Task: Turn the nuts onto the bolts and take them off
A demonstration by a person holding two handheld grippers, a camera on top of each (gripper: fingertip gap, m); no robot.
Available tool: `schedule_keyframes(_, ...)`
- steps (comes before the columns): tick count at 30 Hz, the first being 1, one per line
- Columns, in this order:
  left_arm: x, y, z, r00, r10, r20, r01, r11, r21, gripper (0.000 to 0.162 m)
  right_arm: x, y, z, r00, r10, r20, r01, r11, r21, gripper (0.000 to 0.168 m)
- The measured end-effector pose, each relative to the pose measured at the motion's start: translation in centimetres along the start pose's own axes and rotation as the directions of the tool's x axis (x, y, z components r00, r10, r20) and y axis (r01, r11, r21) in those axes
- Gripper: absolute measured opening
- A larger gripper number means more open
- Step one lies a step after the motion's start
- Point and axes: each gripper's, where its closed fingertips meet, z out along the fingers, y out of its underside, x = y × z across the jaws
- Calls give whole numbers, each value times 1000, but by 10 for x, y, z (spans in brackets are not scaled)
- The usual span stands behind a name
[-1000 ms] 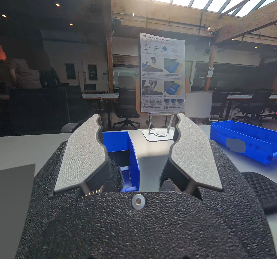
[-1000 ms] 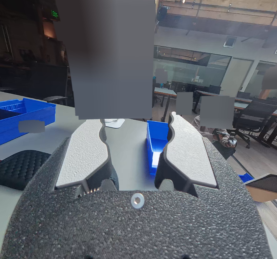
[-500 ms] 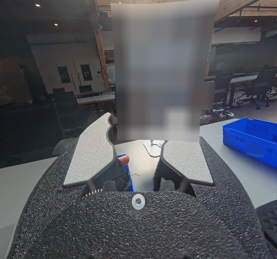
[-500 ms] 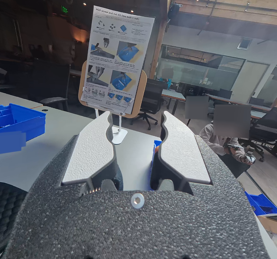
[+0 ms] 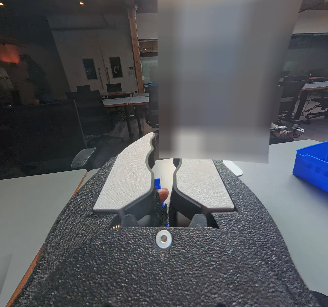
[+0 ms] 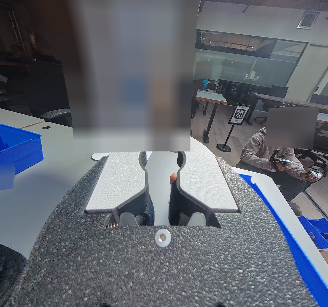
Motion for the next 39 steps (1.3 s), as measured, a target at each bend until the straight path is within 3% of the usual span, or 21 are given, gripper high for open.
schedule_keyframes(1,2,4,2,1000,-2,-18,2,1000,-7,5,0,3,2,1000,-6,6,6,1000,-7,21)
schedule_keyframes(3,2,13,6,999,-7,-35,6,1000,-25,0,0,7,4,1000,-13,14,13,1000,-4,3)
schedule_keyframes(10,-15,45,25,999,-17,-33,11,985,-172,0,-3,19,15,996,-42,81,48,997,-66,2)
schedule_keyframes(16,-40,98,37,998,-6,-65,-24,890,-455,38,-4,25,15,993,-69,95,78,992,-98,4)
schedule_keyframes(20,-69,139,54,997,-3,-81,-53,734,-677,72,-7,28,17,990,-74,117,87,990,-108,6)
schedule_keyframes(23,-80,182,67,992,-61,-111,-56,572,-819,97,-5,30,17,990,-74,116,88,990,-114,7)
schedule_keyframes(25,-86,212,75,989,-100,-106,-47,470,-881,92,-6,31,17,990,-68,126,83,990,-116,8)
schedule_keyframes(28,-81,249,84,972,-210,-106,-23,364,-931,65,-5,31,17,990,-73,123,88,989,-117,9)
schedule_keyframes(33,-84,302,88,978,-197,-74,-35,195,-980,44,-3,29,15,991,-72,116,85,990,-111,10)
schedule_keyframes(39,-94,334,92,989,-139,-43,-27,115,-993,42,0,27,13,992,-76,105,87,991,-103,11)
